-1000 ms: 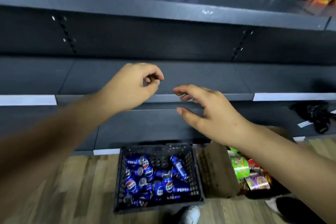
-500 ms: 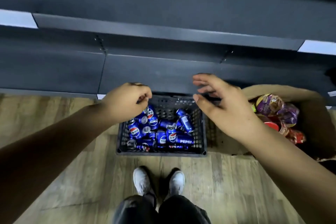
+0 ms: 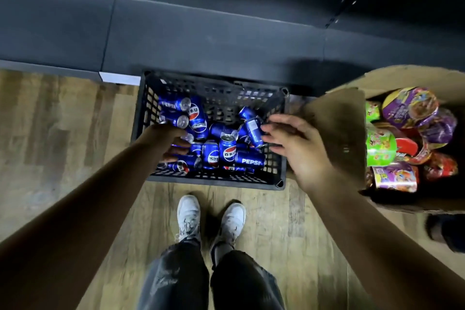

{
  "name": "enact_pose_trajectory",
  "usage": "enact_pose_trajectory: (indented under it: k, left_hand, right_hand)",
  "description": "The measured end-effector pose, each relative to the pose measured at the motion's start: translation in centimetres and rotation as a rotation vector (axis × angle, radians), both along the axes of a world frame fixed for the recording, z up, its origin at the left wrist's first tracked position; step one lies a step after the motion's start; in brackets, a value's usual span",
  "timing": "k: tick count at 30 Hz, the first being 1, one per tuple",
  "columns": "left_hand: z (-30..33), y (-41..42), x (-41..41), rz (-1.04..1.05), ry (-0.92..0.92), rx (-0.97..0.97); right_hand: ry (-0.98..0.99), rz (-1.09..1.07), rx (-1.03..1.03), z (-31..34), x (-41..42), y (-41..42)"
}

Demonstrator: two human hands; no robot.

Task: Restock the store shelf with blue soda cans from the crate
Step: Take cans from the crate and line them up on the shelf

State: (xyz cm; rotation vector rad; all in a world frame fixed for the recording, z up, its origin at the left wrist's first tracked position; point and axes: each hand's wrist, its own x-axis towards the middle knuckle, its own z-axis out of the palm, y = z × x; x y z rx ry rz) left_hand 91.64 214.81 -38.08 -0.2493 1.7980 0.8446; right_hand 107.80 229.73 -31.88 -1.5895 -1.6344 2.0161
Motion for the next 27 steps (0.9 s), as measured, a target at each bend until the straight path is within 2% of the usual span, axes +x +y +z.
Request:
enact_pose_trajectory:
  k: [5, 11, 15, 17, 19, 22, 24, 27]
  left_hand:
    - [-6.4, 0.8, 0.7, -0.002, -0.086, -0.046]
    - [-13.5, 2.1, 0.1, -0.027, -0.093, -0.104]
    - [-17.5, 1.1, 1.1, -0.032, -0.158, -0.107]
    - [-19.7, 0.1, 1.6, 0.007, -0.197, -0.114]
    - [-22.0, -0.7, 1.8, 0.018, -0.167, -0.123]
    - [-24.6, -1.2, 1.8, 0.020, -0.035, -0.141]
    - [-26.2, -1.1, 1.5, 0.017, 0.006, -0.131]
    - [-28.1, -1.0, 1.3, 0.026, 0.002, -0.120]
  right_hand:
    - [-0.138, 0.079, 0.052, -9.6, -1.2, -1.0]
    - [-0.431, 0.178, -0.038, -21.2, -3.0, -0.5]
    - [-0.527, 0.094, -0.114, -27.0, -2.9, -1.1]
    - [-0.572, 0.092, -0.087, -29.6, -2.8, -1.4]
    - [-0.616, 0.123, 0.037, -32.0, -3.1, -1.3]
    - [-0.654, 0.192, 0.118, -34.9, -3.9, -0.8]
    - [-0.644, 0.173, 0.137, -36.7, -4.4, -0.7]
    - [-0.610, 0.072, 0.043, -39.2, -5.2, -1.0]
